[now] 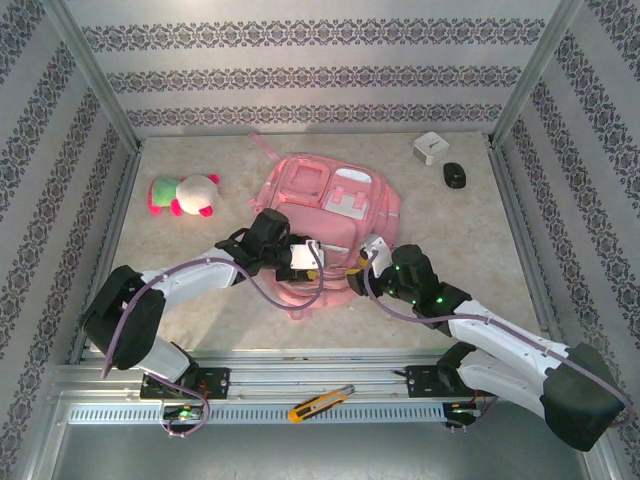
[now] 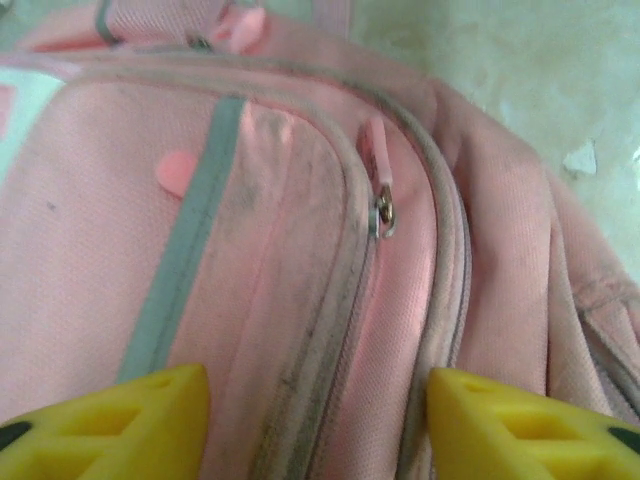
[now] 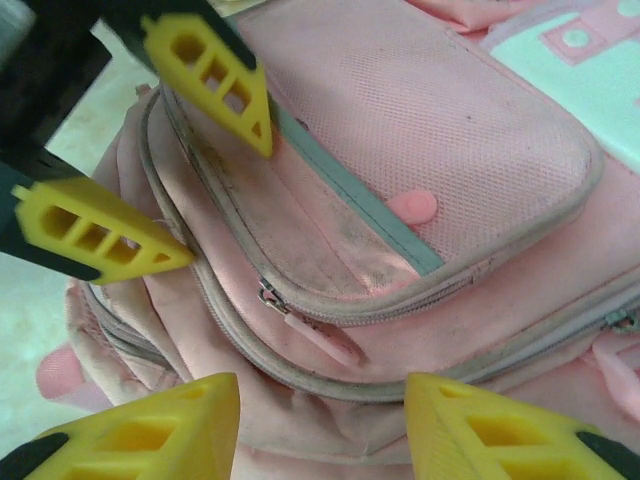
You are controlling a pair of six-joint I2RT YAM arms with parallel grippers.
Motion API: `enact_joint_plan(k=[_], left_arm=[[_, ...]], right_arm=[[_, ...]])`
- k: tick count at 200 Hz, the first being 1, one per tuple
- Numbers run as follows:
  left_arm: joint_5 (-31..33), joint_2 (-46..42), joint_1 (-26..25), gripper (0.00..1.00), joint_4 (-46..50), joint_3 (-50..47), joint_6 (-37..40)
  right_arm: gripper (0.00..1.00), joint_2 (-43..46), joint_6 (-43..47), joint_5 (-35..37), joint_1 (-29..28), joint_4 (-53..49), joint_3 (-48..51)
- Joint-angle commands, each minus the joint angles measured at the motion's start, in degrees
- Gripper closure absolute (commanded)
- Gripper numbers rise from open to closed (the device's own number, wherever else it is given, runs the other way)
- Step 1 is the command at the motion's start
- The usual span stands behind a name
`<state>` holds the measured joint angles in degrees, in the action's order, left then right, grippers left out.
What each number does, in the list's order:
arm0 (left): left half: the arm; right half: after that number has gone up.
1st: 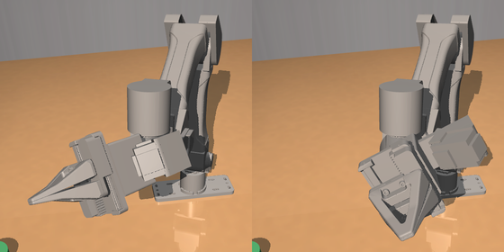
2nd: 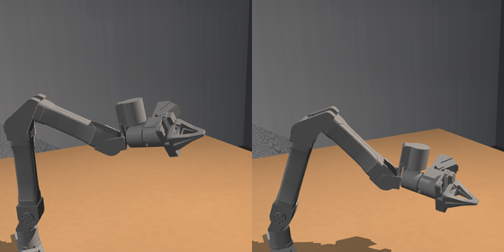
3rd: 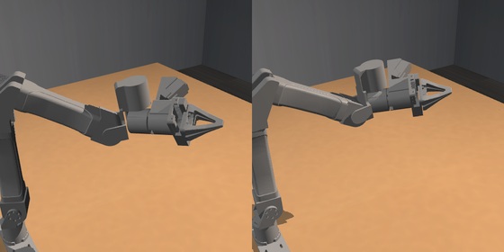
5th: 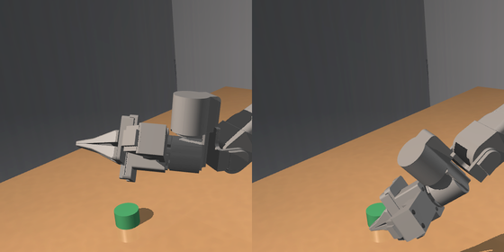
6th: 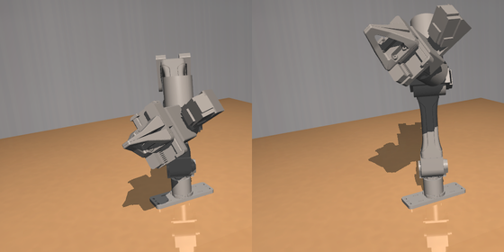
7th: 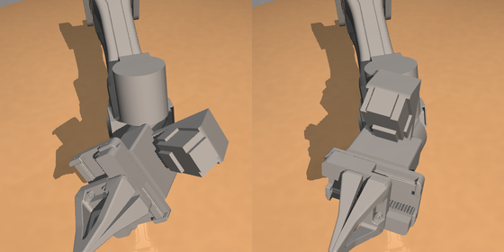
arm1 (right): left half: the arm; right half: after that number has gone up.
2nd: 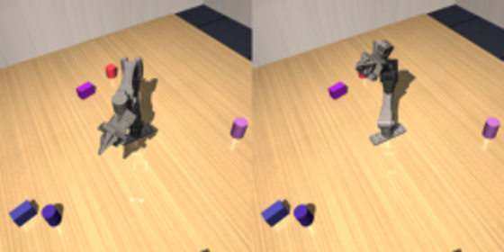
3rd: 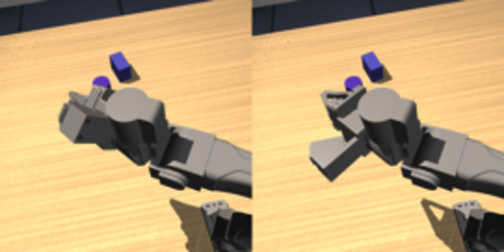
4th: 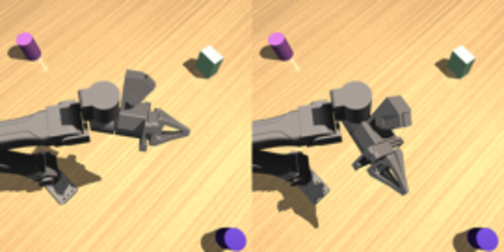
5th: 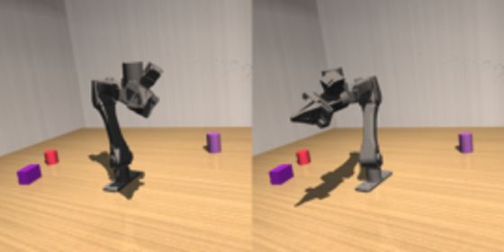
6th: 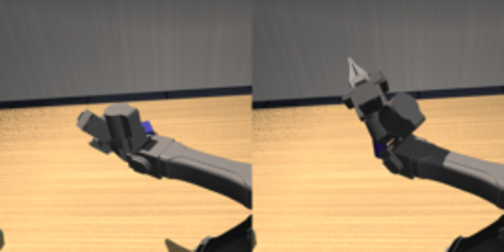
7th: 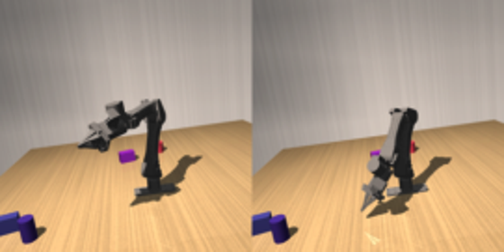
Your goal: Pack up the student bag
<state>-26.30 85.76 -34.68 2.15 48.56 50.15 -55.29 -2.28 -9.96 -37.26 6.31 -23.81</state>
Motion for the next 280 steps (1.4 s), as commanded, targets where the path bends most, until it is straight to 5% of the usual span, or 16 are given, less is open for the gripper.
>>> enact_joint_plan(k=[1,61,120,132,155,173,280], left_arm=[[-3.0,-2.8,0.9,0.39,-4.4,0.6,0.7],[-1.9,2.2,1.0,0.38,1.7,4.0,8.3],[3.2,7.0,1.2,0.39,-2.4,4.3,8.2],[3.5,7.4,1.2,0.45,-2.1,4.8,8.3],[0.4,5.8,2.4,0.74,-0.3,5.7,6.2],[-3.4,4.2,3.8,0.85,-0.3,5.5,3.7],[-9.9,2.7,5.8,0.84,-1.4,5.6,-4.8]], right_arm=[[0.53,-0.2,5.3,-0.5,0.2,3.5,0.6],[0.46,2.3,7.2,-3.4,1.4,4.9,2.5],[0.46,1.9,6.3,-4.1,2.5,6.1,3.1],[0.47,1.4,6.3,-3.4,2.8,6.8,3.2],[0.47,0.0,6.6,-3.0,3.1,8.4,3.2],[0.47,-2.5,8.8,-5.4,2.9,9.2,2.2],[0.49,-16.3,12.6,-8.1,1.3,14.1,-5.2]])
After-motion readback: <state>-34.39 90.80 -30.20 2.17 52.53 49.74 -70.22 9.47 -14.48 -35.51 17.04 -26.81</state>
